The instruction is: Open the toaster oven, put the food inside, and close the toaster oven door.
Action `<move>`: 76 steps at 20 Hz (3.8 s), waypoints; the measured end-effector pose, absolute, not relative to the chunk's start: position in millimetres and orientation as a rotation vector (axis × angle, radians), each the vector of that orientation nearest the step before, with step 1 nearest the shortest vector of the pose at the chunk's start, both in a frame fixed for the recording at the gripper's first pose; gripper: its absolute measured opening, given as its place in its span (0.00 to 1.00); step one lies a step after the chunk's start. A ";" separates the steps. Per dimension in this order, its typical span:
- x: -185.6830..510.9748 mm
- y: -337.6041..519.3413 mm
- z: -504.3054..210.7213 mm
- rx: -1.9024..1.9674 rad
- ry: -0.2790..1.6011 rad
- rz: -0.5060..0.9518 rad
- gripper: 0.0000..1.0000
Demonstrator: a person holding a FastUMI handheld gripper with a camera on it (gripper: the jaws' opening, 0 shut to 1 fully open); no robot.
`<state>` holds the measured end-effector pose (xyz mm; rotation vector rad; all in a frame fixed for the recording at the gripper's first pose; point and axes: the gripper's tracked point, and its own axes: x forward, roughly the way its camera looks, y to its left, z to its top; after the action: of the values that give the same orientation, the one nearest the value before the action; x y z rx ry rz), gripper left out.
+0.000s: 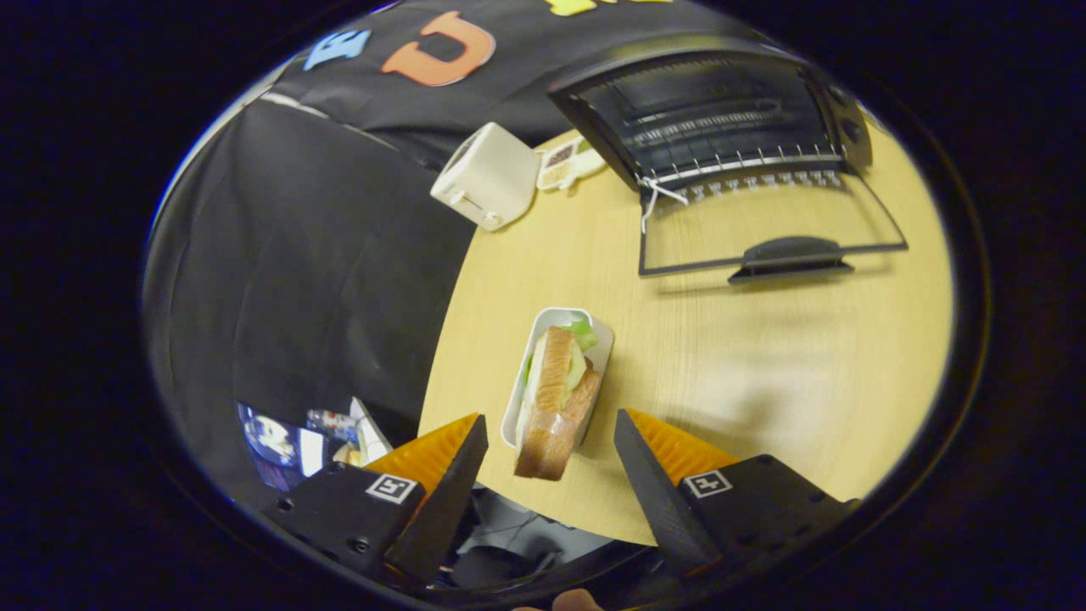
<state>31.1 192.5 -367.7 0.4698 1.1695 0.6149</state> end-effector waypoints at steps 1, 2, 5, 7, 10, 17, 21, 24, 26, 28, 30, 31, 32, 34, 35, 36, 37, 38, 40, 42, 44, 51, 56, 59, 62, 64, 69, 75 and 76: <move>36.3 197.2 -371.8 0.509 1.201 0.603 0.97; 39.8 200.4 -373.1 0.536 1.235 0.598 0.96; 42.0 211.0 -379.6 0.575 1.298 0.601 0.79; 38.7 214.7 -378.1 0.572 1.321 0.607 0.60; 35.5 213.1 -372.9 0.556 1.333 0.606 0.41; 36.1 187.4 -302.2 0.593 1.254 0.688 0.35; 69.6 148.7 -258.2 0.646 1.129 0.671 0.35; 107.3 112.3 -242.1 0.695 1.020 0.599 0.34; 134.8 87.8 -243.1 0.734 0.971 0.535 0.34; 163.2 68.9 -252.8 0.806 0.926 0.455 0.34; 188.9 55.6 -263.8 0.864 0.879 0.407 0.34; 201.7 53.9 -270.1 0.886 0.859 0.392 0.34; 218.3 51.3 -277.5 0.927 0.831 0.365 0.34; 248.0 49.7 -283.1 1.027 0.776 0.326 0.35; 262.0 50.2 -285.2 1.083 0.738 0.311 0.34; 272.2 50.9 -285.5 1.136 0.696 0.305 0.34; 283.1 50.9 -286.8 1.188 0.641 0.291 0.34; 294.1 49.0 -287.0 1.230 0.593 0.269 0.35; 317.9 47.4 -293.2 1.303 0.515 0.219 0.34; 332.8 43.7 -298.6 1.311 0.453 0.166 0.34; 340.8 43.0 -302.0 1.323 0.419 0.109 0.34; 337.7 72.2 -312.4 1.233 0.488 0.099 0.52; 316.0 93.5 -319.3 1.103 0.613 0.131 0.70; 296.4 99.9 -316.7 0.947 0.660 0.148 0.81; 269.5 103.2 -319.0 0.810 0.733 0.168 0.92; 250.0 100.5 -313.0 0.733 0.735 0.181 0.95; 196.6 85.7 -281.6 0.510 0.679 0.215 0.98; 141.9 46.6 -277.2 0.354 0.637 0.158 0.99; 132.0 41.1 -283.1 0.314 0.639 0.148 0.99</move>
<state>132.0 41.1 -283.1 0.3141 0.6387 0.1479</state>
